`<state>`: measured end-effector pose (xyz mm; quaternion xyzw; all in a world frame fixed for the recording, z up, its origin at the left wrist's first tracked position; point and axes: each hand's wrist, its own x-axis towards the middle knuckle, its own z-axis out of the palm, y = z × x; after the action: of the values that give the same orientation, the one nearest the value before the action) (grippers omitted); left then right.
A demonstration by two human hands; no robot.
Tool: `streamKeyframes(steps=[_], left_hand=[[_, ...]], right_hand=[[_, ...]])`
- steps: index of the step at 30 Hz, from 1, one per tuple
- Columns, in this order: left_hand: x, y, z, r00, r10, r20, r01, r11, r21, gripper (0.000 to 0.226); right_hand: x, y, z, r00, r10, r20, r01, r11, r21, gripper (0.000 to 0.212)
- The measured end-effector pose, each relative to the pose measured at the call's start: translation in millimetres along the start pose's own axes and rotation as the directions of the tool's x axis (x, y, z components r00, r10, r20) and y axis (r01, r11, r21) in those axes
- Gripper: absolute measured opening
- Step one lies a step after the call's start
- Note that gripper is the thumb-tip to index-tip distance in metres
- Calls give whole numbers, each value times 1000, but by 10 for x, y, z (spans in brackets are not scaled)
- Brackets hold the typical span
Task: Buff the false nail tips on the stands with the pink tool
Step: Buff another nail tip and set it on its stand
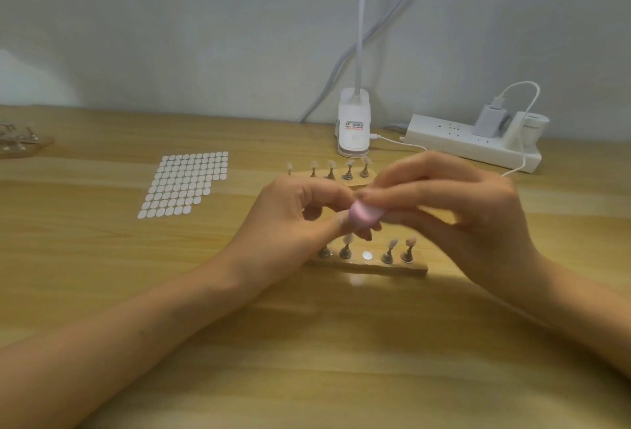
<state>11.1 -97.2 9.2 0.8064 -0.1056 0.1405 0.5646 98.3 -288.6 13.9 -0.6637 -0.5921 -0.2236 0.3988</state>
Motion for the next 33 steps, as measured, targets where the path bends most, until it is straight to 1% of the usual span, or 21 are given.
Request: streamKeyframes(steps=[2,3,6,9,10,13,17,20,23,27,30,33], left_hand=[[-4,16,-5,1000,-7,-8,7,1000,-23,18],[-4,27,-7,1000,-11,-14,10,1000,-26,17],[-2,34,-3,999,-34,-27,32,998,-48,15],[2,33,-11,999,-29,-30,27,998,-65,20],[6,36,-15,999,-28,-27,26,998,-61,19],[7,13,-13,999,-52,-13,51,996,-77,17],[14,1,-25,999,-34,-19,32,995,-98,15],[22,-12,-13,999,-47,-10,46,993,-108,14],[23,-15,-24,999,-39,-4,38,992,-123,17],[25,-17,-21,999,-40,8,40,990,-138,18],[21,-6,-23,999,-42,-4,41,985,-168,17],[26,-9,-38,999,-44,-9,42,985,-170,17]], right_hand=[[2,9,-17,998,46,-44,-45,999,4,24],[3,5,-12,998,42,-43,-42,999,10,24],[0,-13,19,1000,-18,17,18,999,29,22],[0,15,-23,997,62,-51,-60,997,38,25],[-6,16,-25,996,67,-54,-65,997,44,24],[-16,1,-2,1000,2,10,-3,999,54,22],[3,13,-35,999,35,-39,-33,999,43,26],[-13,-4,-1,1000,-22,15,21,999,48,24],[4,18,-22,998,36,-45,-33,998,52,25],[-6,8,-14,1000,-28,14,27,998,62,24],[-4,27,-21,999,3,-32,-1,998,68,26],[-10,58,0,999,-27,-19,28,998,52,25]])
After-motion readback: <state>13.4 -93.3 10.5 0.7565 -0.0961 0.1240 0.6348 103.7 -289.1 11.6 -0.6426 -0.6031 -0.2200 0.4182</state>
